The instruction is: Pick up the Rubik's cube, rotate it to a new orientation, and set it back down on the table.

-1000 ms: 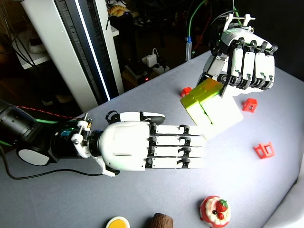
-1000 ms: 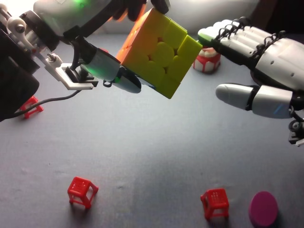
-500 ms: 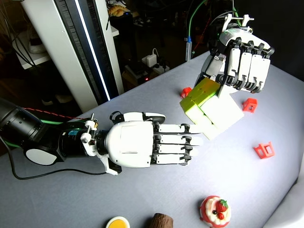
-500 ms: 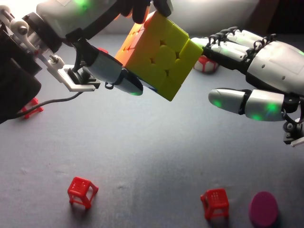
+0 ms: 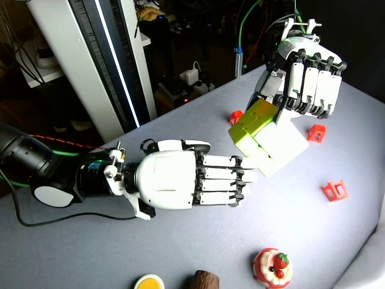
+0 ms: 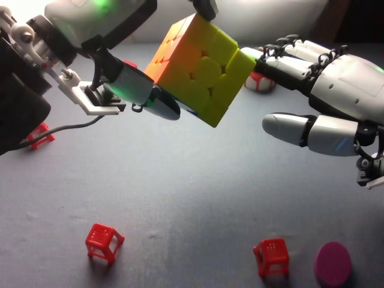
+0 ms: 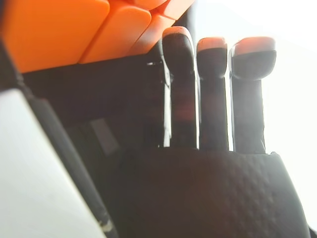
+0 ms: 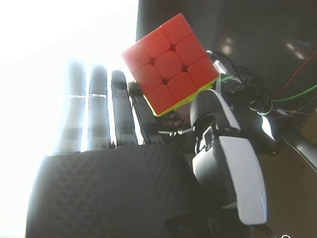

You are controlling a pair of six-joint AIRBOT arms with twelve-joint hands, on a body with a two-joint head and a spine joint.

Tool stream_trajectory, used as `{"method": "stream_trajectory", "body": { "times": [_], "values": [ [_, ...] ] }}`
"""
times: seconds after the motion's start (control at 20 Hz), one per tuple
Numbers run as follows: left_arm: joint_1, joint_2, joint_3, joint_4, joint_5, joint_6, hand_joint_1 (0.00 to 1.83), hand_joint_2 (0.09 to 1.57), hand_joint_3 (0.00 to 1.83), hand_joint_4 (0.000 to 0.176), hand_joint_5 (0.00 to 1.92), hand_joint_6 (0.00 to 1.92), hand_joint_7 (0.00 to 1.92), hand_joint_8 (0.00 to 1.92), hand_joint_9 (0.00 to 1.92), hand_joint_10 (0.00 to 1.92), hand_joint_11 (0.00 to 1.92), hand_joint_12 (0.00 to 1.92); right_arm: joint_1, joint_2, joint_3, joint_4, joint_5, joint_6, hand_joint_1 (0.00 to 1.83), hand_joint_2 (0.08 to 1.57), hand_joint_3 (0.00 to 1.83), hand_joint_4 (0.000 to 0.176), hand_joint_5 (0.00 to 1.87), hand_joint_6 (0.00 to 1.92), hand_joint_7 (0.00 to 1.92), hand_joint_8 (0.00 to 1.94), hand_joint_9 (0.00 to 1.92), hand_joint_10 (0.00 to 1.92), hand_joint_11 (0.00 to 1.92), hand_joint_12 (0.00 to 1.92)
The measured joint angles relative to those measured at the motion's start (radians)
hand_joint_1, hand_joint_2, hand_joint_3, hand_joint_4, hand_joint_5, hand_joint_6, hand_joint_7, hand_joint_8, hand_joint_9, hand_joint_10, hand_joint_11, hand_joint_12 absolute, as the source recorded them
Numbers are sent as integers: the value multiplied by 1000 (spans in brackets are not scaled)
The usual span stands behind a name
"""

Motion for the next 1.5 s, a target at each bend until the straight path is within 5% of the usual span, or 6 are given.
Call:
{"method": "stream_trajectory", "body": {
  "times": [0.15,0.4,0.7,1.2,1.35,1.5],
  "values": [
    [0,0,0,3,8,0,1167,1001,210,0,992,1011,470,1531,290,1867,431,1921,0,5,-17,8,8,-3,0,1387,0,0,254,162,289,21,3,896,0,1526],
    [0,5,0,-4,6,0,1175,984,210,0,1024,960,437,1471,282,1833,375,1921,0,12,-39,11,29,-6,52,1370,0,0,22,447,180,4,0,732,0,1102],
    [0,0,1,-26,-8,14,1172,1086,25,0,1007,983,473,1586,341,1905,481,1921,2,-18,-81,-198,92,5,84,1348,2,0,0,365,214,18,0,926,0,1616],
    [0,-1,1,-31,-5,19,1227,1134,80,0,998,1080,711,1373,530,1781,648,1921,2,-3,-90,-231,105,5,102,1329,1,0,84,210,273,40,0,952,0,1479],
    [0,-1,3,-35,1,19,1223,1174,21,0,996,1026,679,1469,596,1825,746,1921,2,-3,-89,-254,108,5,49,1367,3,0,71,785,295,216,11,1289,0,1758],
    [8,-14,13,-53,1,14,1157,1123,0,0,962,1066,465,1166,266,1479,194,1921,12,5,-121,-256,81,4,0,1367,0,0,1,916,125,596,19,1380,0,1798]
  ]
}}
